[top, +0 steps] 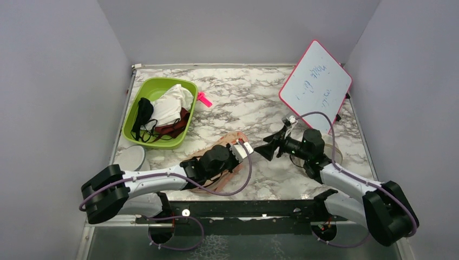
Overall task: Unzip the laundry bag and remove the bra
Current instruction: Unzip the laundry bag at the center of the board.
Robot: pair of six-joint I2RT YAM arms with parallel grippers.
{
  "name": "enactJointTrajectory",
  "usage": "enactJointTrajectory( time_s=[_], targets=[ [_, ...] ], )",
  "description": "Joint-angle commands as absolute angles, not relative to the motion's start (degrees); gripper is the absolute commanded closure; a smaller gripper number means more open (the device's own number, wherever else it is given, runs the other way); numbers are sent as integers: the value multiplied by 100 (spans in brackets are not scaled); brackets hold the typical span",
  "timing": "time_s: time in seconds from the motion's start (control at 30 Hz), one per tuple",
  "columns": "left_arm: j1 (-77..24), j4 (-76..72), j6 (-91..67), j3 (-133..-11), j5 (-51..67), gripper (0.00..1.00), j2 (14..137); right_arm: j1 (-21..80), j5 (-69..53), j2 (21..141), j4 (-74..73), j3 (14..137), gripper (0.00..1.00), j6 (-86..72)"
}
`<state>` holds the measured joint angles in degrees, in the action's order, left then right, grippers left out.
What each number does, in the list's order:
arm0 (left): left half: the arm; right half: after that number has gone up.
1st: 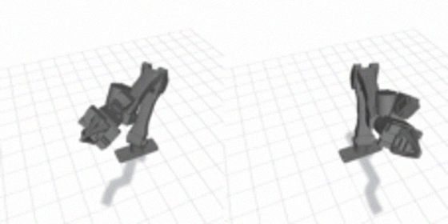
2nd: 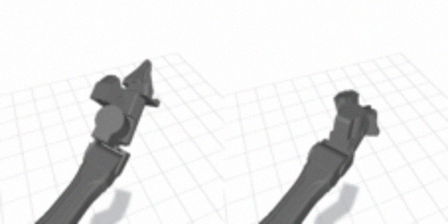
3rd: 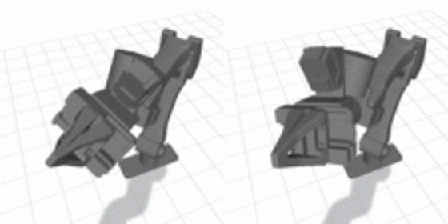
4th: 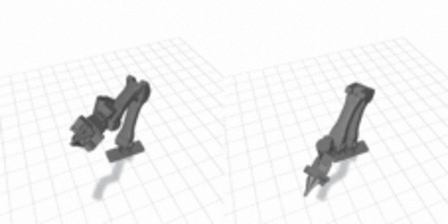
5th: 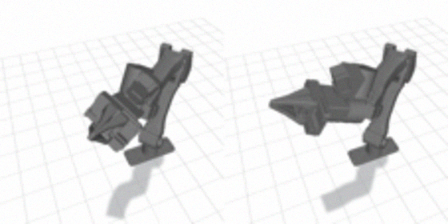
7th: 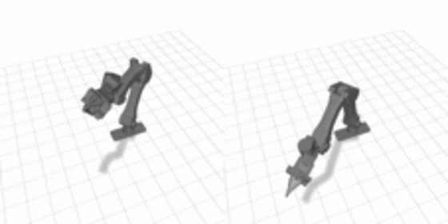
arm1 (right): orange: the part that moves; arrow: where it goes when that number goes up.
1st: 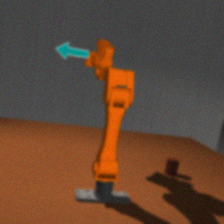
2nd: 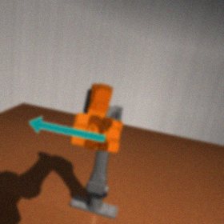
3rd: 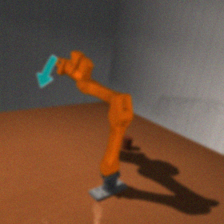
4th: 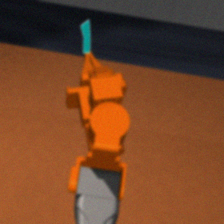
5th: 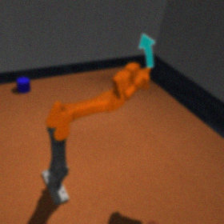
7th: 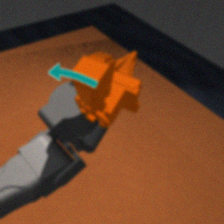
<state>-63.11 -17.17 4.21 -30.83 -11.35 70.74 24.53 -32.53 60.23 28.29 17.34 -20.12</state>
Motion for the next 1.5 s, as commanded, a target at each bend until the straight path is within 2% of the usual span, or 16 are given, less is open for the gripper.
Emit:
enactJointTrajectory(
  time_s=[0.0, 0.37, 0.5, 0.6, 0.77, 1.03, 1.47],
  targets=[
    [-6294, -2128, 993, -2867, -801, 100, 6550, 2438, -3942, 6552, 4420, 1730, 23, -2624],
    [-6302, -2285, 1197, -2664, -646, 100, 6166, 2368, -5374, 7879, 5207, 2369, 25, -3751],
    [-6302, -2294, 1199, -2648, -549, 100, 6139, 2316, -5431, 8293, 4883, 2669, 33, -3840],
    [-6300, -2294, 1207, -2653, -558, 100, 6135, 2253, -5616, 8510, 5035, 2742, 44, -3936],
    [-6301, -2294, 1222, -2634, -580, 100, 6169, 2172, -5919, 8518, 5168, 2724, 50, -4015],
    [-6297, -2294, 1236, -2628, -573, 100, 6221, 2144, -5743, 8070, 4494, 2650, 56, -3645],
    [-6302, -2287, 1230, -2649, -476, 100, 6266, 2144, -5933, 8343, 4707, 2757, 72, -3609]
  ],
)
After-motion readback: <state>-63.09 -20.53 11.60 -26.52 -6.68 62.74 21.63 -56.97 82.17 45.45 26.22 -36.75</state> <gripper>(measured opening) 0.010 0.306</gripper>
